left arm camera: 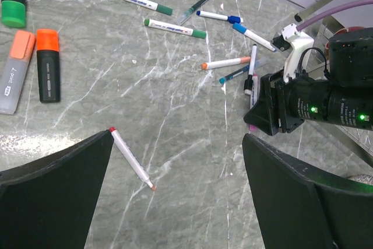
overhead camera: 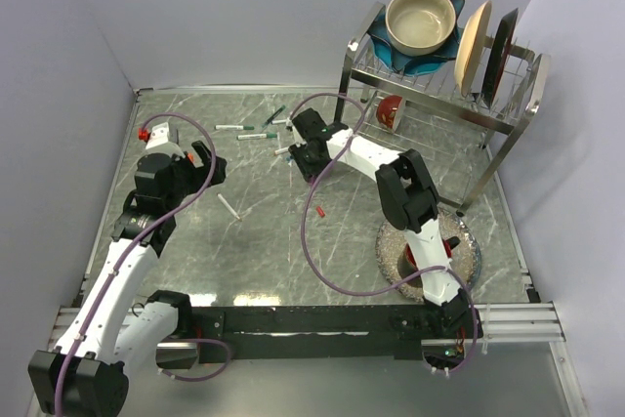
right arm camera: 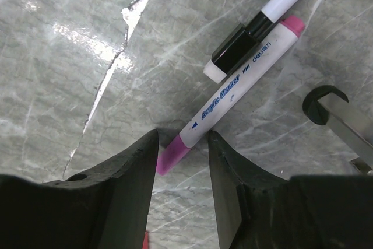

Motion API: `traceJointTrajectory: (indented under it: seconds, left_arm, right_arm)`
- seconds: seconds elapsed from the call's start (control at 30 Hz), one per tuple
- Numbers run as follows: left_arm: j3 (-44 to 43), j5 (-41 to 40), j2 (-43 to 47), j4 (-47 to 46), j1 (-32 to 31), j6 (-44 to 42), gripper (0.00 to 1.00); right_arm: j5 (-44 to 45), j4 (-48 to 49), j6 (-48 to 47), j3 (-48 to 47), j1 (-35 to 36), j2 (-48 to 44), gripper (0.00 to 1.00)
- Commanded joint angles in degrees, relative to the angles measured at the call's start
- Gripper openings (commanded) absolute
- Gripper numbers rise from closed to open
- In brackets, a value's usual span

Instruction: Open the pen caps

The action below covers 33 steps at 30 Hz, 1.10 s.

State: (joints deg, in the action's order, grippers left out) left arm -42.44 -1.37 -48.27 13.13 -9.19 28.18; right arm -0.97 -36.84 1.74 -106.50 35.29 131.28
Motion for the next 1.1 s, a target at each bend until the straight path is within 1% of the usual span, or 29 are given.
traceJointTrajectory:
  seconds: [0.0, 0.17, 0.2, 0.27, 0.3, 0.37, 0.4, 0.6, 0.63, 0.7, 0.77, 0.87, 0.9, 0.93, 0.97, 1.07]
  left_arm:
    - [-0.28, -0.39, 0.11, -2.4, 0.31, -0.24, 0.99]
    - [-0.19, -0.3, 0.46, -2.4, 0.31, -0.15, 0.99]
    - [-0.19, -0.3, 0.46, -2.4, 0.31, -0.06, 0.99]
    - [-0.1, -0.22, 0.63, -2.31, 0.31, -0.06, 0.99]
    - [-0.1, -0.22, 0.63, -2.4, 0.31, -0.06, 1.0]
    - [-0.02, -0.04, 0.72, -2.31, 0.4, 0.11, 0.99]
    - [-0.02, -0.04, 0.81, -2.31, 0.31, 0.12, 1.0]
    - [0.86, 0.93, 1.07, -2.75, 0.4, 0.99, 0.99]
    - [1.04, 1.71, 1.16, -3.02, 0.31, 1.34, 0.99]
    - [2.0, 3.29, 1.16, -4.06, 0.31, 2.49, 0.99]
    - [3.23, 5.83, 0.9, -5.03, 0.4, 4.32, 0.99]
    - [6.38, 10.31, 0.37, -9.07, 0.4, 8.98, 1.0]
    - [7.44, 14.07, 0.11, -10.91, 0.4, 10.47, 0.99]
    - [8.59, 15.59, -0.5, -14.5, 0.4, 13.71, 0.99]
    - [10.69, 17.26, -0.94, -16.62, 0.4, 15.39, 1.0]
    - [14.29, 22.18, -3.05, -24.53, 0.4, 21.9, 0.99]
  right_arm:
    - [2.11, 0.45, 1.78, 1.99, -0.4, -1.03, 0.47]
    - [2.47, 0.37, 2.39, 4.98, -0.31, -2.43, 0.45]
    - [2.38, 0.37, 2.48, 5.59, -0.39, -3.13, 0.39]
    - [2.38, 0.71, 2.66, 7.17, -0.31, -3.84, 0.38]
    - [2.29, 0.63, 2.74, 7.62, -0.39, -4.45, 0.34]
    - [2.03, 0.63, 2.83, 9.02, -0.39, -5.07, 0.33]
    - [1.85, 0.72, 2.92, 9.46, -0.31, -5.86, 0.29]
    - [1.15, 1.15, 3.01, 13.68, -0.22, -9.9, 0.26]
    - [-0.07, 1.16, 2.83, 14.38, -0.31, -10.43, 0.23]
    - [-0.43, 1.42, 2.31, 15.0, -0.31, -11.31, 0.22]
    - [-1.05, 1.51, 1.52, 15.53, -0.22, -12.1, 0.18]
    - [-1.75, 1.68, -0.58, 16.32, -0.31, -13.59, 0.12]
    - [-1.93, 1.6, -1.29, 16.41, -0.31, -14.03, 0.12]
    - [-2.1, 2.03, -1.3, 17.02, -0.31, -14.73, 0.11]
    - [-2.63, 2.12, -3.73, 17.29, -0.31, -16.13, 0.09]
    - [-4.2, 2.74, -5.69, 18.6, -0.31, -19.3, 0.05]
